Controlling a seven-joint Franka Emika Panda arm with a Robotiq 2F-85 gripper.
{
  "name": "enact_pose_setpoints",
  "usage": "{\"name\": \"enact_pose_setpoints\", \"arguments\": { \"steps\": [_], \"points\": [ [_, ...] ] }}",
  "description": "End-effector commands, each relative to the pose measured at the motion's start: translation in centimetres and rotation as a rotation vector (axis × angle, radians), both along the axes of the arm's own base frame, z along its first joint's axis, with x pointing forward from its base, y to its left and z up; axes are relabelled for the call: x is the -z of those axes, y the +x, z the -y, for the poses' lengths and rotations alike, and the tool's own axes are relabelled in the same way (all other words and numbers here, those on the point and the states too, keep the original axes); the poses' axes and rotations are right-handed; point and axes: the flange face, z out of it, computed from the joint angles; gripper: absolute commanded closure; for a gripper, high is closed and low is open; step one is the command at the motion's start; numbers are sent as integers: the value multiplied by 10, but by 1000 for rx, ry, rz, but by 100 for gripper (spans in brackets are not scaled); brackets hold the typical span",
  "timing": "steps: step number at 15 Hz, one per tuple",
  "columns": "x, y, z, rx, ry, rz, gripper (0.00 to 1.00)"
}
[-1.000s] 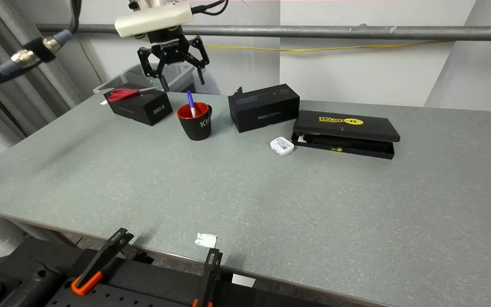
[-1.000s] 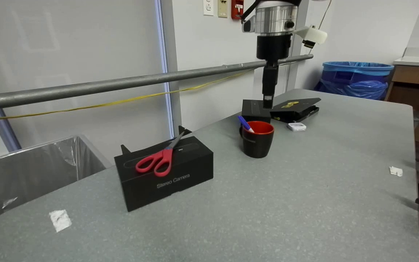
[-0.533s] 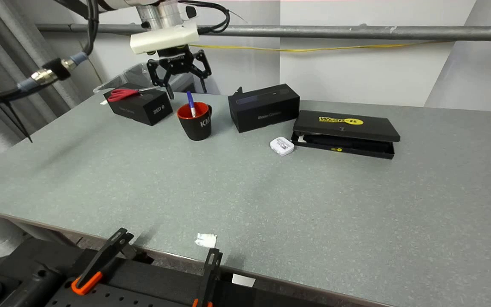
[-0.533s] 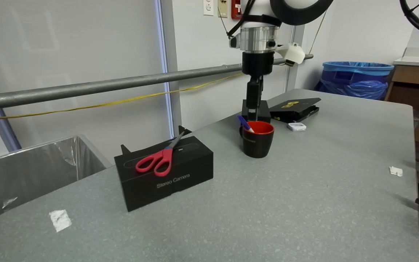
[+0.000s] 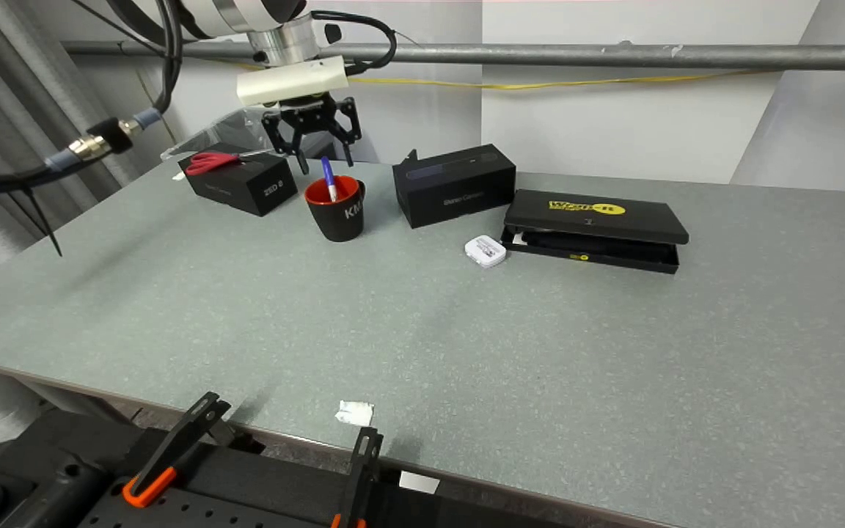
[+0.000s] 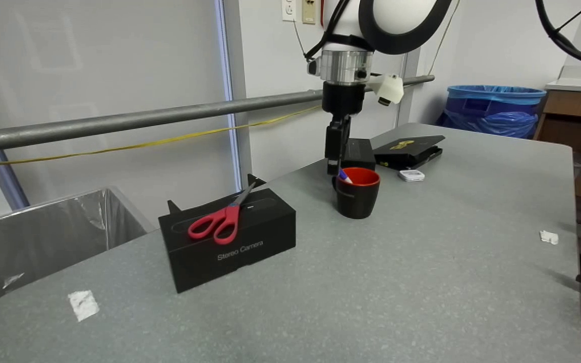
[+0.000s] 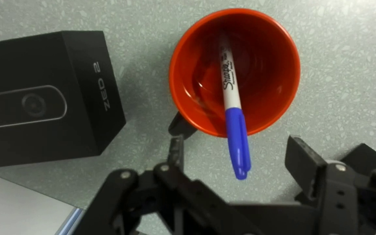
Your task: Take the blue pen out of the red and black mug
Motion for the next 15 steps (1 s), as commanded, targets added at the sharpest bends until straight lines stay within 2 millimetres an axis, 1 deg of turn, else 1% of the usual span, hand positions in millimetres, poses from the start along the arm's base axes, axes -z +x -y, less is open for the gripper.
{"name": "enact_pose_setpoints", "arguments": {
  "steps": [1,5,7,8,9,10,11,14,15],
  "points": [
    [2,11,-7,8,29,20,50],
    [1,11,-7,14,38,17,83],
    [-2,10,-7,19,43,19,96],
    [-3,9,-7,21,43,19,100],
    [-5,8,-8,22,44,22,100],
    [-8,7,-7,23,43,26,96],
    [-11,6,-7,23,43,30,96],
    [-32,-2,-3,22,36,54,96],
    [-45,-7,-1,17,30,70,96]
  ]
}}
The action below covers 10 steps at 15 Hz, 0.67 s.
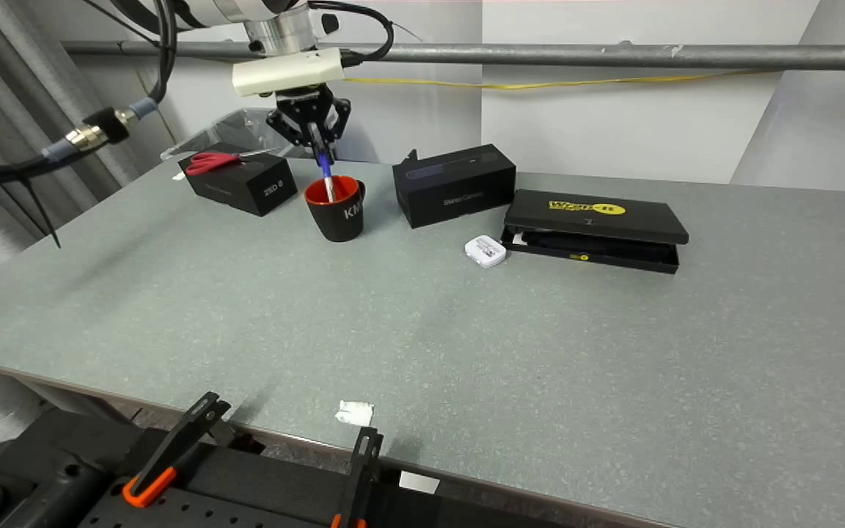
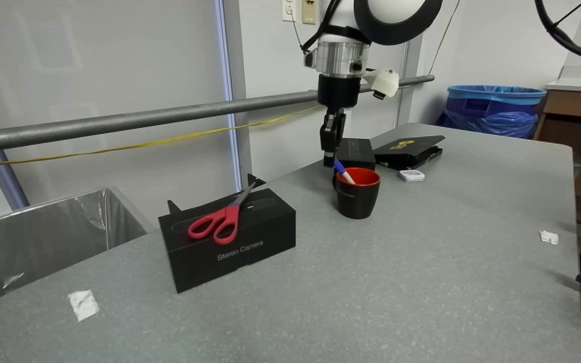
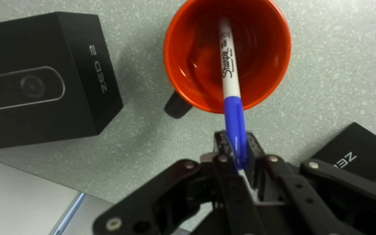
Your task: Take the blue pen out of the red and black mug
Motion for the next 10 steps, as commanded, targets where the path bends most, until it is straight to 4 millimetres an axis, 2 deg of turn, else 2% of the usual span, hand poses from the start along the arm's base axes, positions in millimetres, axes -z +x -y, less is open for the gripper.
{"name": "enact_pose_setpoints", "arguments": {
  "steps": [1,4,6,7,10],
  "points": [
    [-46,-21,6,5,-2,60,96],
    [-85,-47,15,-17,-27,73,96],
    [-99,-67,21,-48,-44,17,96],
    [-101,-76,25,-57,-56,-22,96],
    [-80,-111,48,-58,-114,-174,96]
  ]
}}
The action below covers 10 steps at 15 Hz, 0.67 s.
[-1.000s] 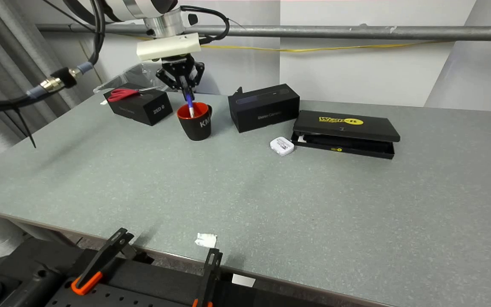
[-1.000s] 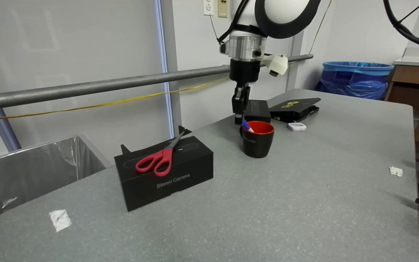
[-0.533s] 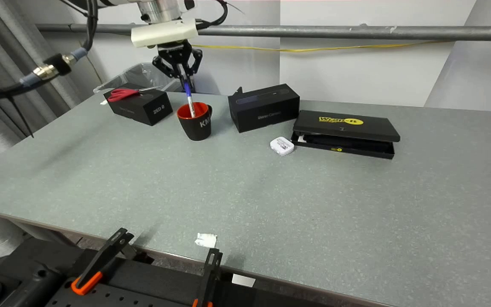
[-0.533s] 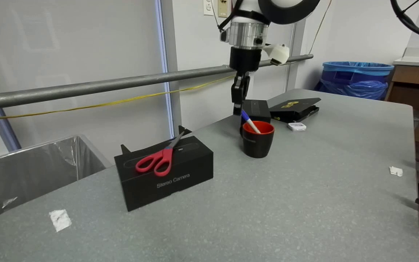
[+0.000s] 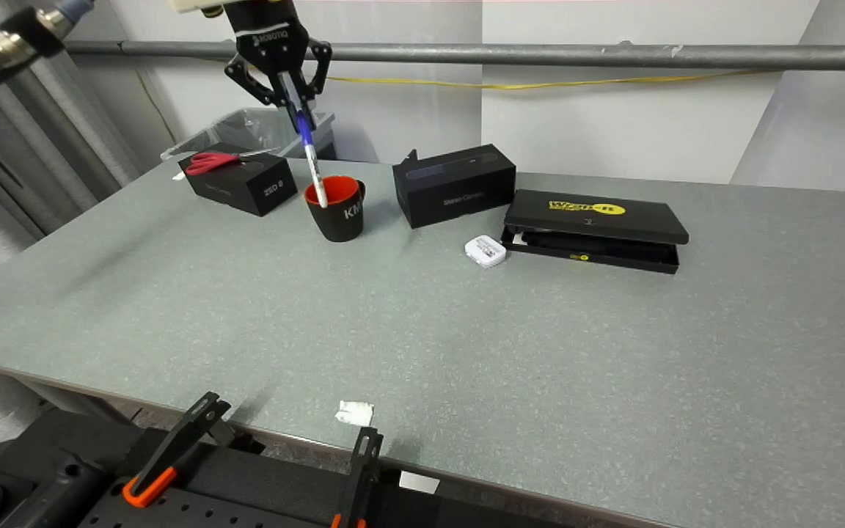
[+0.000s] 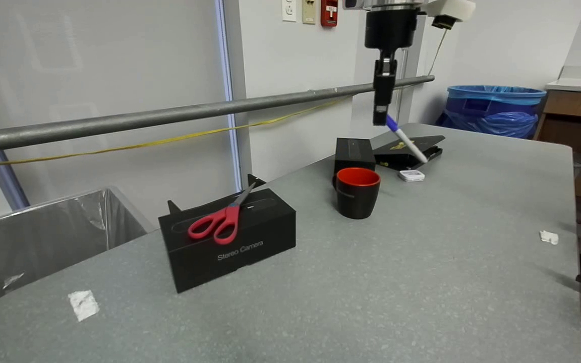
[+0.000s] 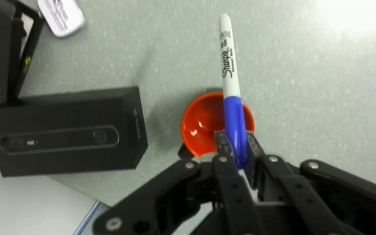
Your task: Take the blue pen out of the red and black mug
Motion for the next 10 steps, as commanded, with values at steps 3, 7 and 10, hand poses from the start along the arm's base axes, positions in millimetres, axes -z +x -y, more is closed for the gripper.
{"name": "enact_pose_setpoints", "arguments": {
  "steps": [3,7,10],
  "points": [
    [64,-57,35,-55,-87,-208,96],
    [134,-67,44,-52,-194,-254,96],
    [162,-60,47,-25,-224,-214,96]
  ]
}}
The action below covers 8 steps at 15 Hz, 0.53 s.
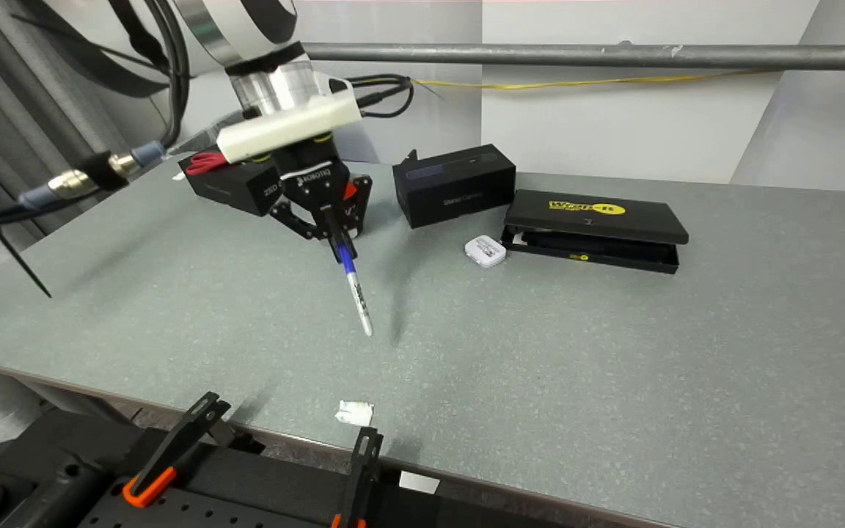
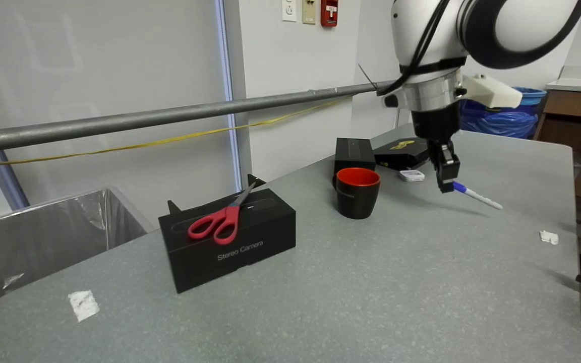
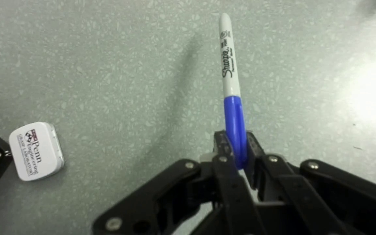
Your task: Take the blue pen out of the red and black mug
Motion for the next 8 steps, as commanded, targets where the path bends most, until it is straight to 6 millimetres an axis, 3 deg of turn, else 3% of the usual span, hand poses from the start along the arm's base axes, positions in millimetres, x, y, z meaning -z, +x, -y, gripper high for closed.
{"name": "enact_pose_setpoints", "arguments": {
  "steps": [1,6,7,8],
  "points": [
    [29,15,2,26,-36,61,96],
    [33,38,0,67,-23,133,96],
    [30,41,1,72,-26,137,61],
    [28,44,0,69,-17,133,60]
  ]
}}
